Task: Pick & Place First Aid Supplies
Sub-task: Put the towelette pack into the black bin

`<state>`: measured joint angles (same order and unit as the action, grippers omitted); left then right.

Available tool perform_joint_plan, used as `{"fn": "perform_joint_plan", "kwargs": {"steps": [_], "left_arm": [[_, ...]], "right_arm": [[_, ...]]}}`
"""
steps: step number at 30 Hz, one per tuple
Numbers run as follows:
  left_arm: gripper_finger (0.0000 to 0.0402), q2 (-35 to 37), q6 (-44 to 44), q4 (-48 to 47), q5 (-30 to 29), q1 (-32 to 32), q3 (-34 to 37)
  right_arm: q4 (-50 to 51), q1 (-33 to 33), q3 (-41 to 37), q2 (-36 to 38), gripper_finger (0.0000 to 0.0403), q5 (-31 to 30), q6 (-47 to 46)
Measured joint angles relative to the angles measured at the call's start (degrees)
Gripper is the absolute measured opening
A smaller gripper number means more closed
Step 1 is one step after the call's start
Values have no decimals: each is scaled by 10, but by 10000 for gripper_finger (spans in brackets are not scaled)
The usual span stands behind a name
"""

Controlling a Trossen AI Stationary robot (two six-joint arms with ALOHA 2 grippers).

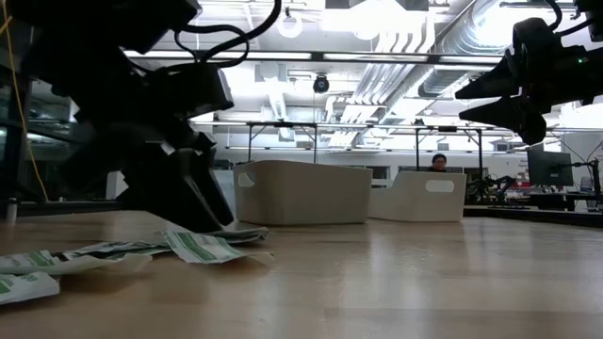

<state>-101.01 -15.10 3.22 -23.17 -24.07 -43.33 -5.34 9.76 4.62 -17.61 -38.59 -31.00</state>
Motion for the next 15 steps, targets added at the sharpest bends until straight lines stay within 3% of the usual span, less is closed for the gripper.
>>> {"fn": "perform_joint_plan", "kwargs": {"steps": [6, 15], "left_arm": [[196, -31, -12, 19, 37, 1, -1], [106, -44, -18, 33, 77, 1, -1]], "right_arm": [[0, 0, 0, 0, 211, 0, 0], [0, 0, 0, 0, 211, 0, 0]]}}
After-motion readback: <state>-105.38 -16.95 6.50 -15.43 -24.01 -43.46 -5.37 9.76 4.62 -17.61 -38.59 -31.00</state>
